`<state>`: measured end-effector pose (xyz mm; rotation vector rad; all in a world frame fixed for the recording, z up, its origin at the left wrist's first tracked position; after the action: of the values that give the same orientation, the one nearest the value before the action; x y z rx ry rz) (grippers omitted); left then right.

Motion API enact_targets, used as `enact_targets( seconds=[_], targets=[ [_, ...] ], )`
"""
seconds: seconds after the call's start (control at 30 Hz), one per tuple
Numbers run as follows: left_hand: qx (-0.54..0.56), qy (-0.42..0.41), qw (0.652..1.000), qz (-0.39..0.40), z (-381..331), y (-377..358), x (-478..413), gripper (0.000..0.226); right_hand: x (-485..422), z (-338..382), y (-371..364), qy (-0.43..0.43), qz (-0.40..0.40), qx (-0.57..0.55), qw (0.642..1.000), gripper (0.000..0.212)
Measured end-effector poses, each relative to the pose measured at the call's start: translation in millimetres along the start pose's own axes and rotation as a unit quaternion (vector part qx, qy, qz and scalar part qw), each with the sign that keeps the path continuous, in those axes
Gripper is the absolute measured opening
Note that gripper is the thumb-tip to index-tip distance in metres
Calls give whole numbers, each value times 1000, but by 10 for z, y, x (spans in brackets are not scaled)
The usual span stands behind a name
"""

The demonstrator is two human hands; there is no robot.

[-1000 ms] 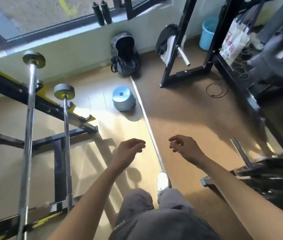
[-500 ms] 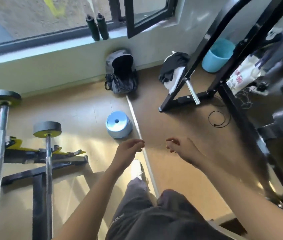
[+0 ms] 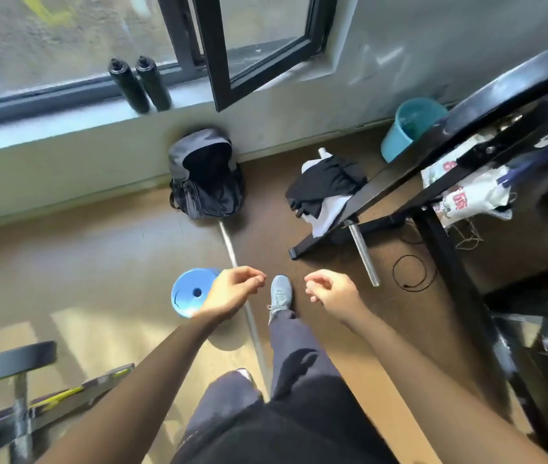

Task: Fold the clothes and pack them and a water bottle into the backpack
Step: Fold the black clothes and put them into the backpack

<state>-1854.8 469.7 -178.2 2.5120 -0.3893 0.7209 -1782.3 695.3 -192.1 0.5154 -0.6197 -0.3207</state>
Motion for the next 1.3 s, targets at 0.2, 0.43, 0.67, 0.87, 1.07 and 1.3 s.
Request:
enact_targets(
  seconds=[0.2, 0.43, 0.67, 0.87, 1.07, 1.3],
  targets=[
    [16, 34, 999, 9, -388, -362, -1134, 11, -1766, 317, 102, 2, -18, 76, 997, 17],
    [45, 77, 996, -4, -496, -525, -1835, 16, -3355, 389, 179, -11, -60, 216, 974, 57],
    [48, 102, 994, -9, -380, -579, -2145, 11, -4170, -53, 444, -147, -84, 254, 952, 96],
    [61, 120, 991, 3, -351, -727, -2238, 16, -4183, 190, 862, -71, -189, 332, 921, 27],
    [71, 81, 994, 18, -735, -773, -2301, 7, -3412, 975, 1074, 36, -273, 111, 955, 12],
    [71, -29, 997, -20, -1580, -215, -2206, 29, -2307, 2114, 1182, 186, -166, -21, 968, 8]
  ],
)
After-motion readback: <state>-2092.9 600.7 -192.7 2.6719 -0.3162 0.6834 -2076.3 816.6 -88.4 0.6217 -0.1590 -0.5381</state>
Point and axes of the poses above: each hand's wrist, its own x-axis away from the middle knuckle, its own y-axis out of the back of the hand, z = x × y, the point moved 10 cm from there along -x, towards the middle knuckle, and after that the axes turned 12 degrees about -z, right-handed, at the moved point
